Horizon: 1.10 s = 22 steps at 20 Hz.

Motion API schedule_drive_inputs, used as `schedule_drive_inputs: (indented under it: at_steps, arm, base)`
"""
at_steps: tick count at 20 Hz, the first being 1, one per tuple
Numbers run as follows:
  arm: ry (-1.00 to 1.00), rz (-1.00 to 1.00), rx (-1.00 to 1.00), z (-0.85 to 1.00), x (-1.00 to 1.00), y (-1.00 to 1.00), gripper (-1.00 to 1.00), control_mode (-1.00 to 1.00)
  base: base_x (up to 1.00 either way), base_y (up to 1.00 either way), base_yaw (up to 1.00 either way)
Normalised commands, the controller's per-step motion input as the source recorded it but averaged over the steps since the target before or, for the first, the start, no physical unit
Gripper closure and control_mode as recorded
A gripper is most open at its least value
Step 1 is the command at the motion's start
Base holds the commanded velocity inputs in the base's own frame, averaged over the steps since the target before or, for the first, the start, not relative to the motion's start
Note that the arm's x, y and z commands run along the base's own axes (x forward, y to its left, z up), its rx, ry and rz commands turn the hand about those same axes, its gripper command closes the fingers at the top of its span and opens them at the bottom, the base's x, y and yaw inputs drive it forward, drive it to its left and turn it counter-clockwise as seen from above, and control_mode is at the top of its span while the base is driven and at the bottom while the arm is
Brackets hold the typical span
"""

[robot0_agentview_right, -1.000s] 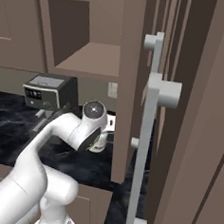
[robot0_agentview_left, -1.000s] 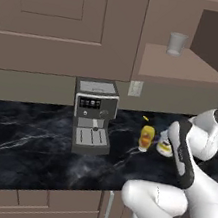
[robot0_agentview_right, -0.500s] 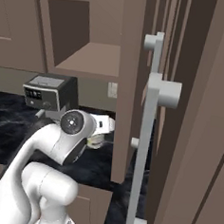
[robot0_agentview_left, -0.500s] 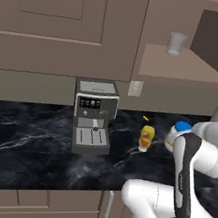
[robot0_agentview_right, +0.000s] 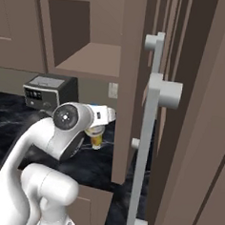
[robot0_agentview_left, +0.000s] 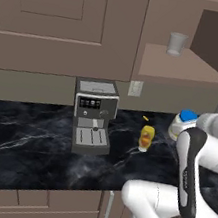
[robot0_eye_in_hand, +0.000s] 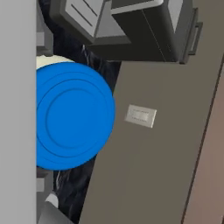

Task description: Pick the mayonnaise and mustard from the counter and place them in the cabinet.

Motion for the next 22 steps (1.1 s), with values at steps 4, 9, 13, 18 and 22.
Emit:
schedule_drive_inputs:
  at_steps: [4, 9, 13, 18, 22]
  arm:
    - [0.00, 0.00, 0.00, 0.49, -0.08, 0.04, 1.00, -1.00]
    - [0.00, 0.00, 0.02, 0.39, -0.54, 0.01, 1.00, -1.00]
    - [-0.03, 0.00, 0.02, 0.44, -0.81, 0.00, 1.00, -1.00]
    - [-0.05, 0.00, 0.00, 0.56, -0.53, 0.00, 1.00, -1.00]
    - [-0.05, 0.00, 0.00, 0.62, -0.24, 0.05, 1.00, -1.00]
  base:
    - [0.00, 0.00, 0.00]
    - [0.00, 0.00, 0.00]
    - [0.00, 0.00, 0.00]
    - [0.00, 0.00, 0.00]
    - [0.00, 0.00, 0.00]
